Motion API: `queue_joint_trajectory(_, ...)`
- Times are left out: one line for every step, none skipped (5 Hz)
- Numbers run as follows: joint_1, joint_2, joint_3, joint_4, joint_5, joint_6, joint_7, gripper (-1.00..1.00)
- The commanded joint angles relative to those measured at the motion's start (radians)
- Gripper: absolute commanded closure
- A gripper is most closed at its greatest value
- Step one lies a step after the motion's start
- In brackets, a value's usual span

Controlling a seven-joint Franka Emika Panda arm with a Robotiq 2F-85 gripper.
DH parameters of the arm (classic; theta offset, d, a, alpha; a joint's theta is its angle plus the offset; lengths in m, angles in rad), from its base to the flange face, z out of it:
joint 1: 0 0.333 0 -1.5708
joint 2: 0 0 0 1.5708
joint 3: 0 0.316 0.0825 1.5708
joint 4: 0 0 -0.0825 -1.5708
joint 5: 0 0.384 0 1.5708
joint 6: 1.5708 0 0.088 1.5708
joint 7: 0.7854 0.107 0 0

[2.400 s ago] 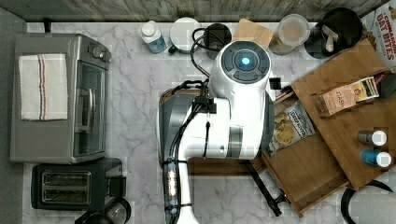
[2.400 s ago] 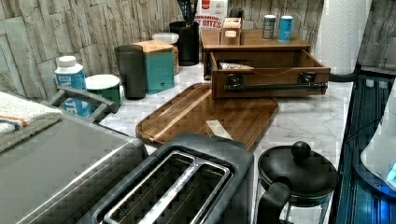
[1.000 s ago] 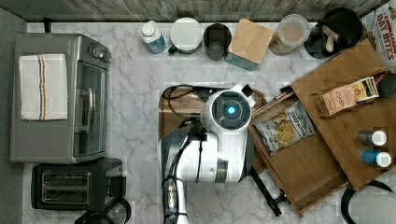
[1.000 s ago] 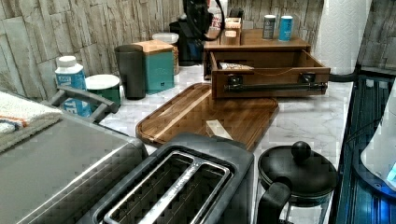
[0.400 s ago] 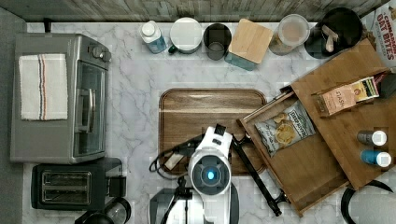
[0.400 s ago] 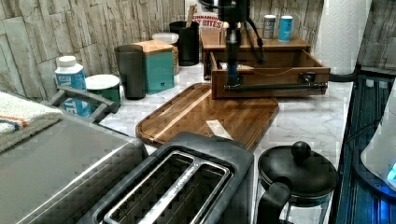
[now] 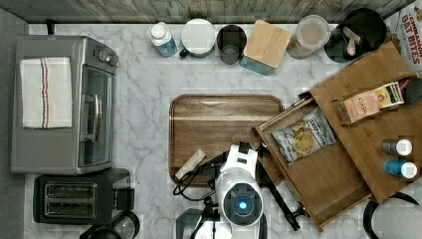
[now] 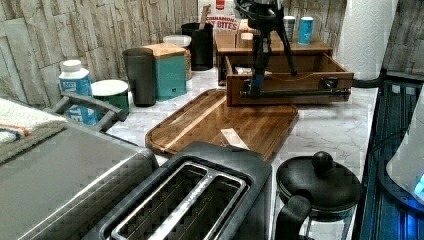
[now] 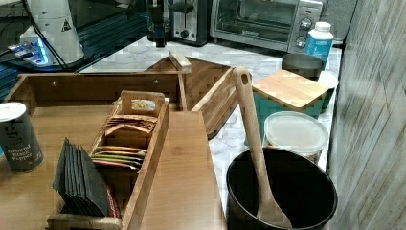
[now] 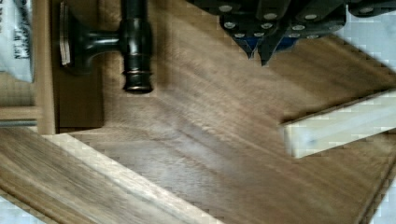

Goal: Close the drawer.

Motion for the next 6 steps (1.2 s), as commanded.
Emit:
queue_joint_trajectory(0.015, 0.105, 0.000, -0.076, 0.022, 0.050, -0.015, 1.00)
queue_joint_trajectory(-0.017, 0.096, -0.008, -0.064, -0.028, 0.002, -0.035, 1.00)
queue_joint_trajectory(-0.073, 0.071, -0.047, -0.051, -0.112, -0.045, -0.118, 1.00)
queue_joint_trajectory(-0.105, 0.073, -0.109, -0.011, -0.173, -0.102, -0.219, 1.00)
queue_joint_trajectory(-0.124, 0.145, -0.153, 0.038, -0.161, -0.095, -0.323, 1.00)
queue_joint_trajectory(-0.133, 0.223, -0.175, 0.058, -0.112, -0.025, -0.394, 1.00)
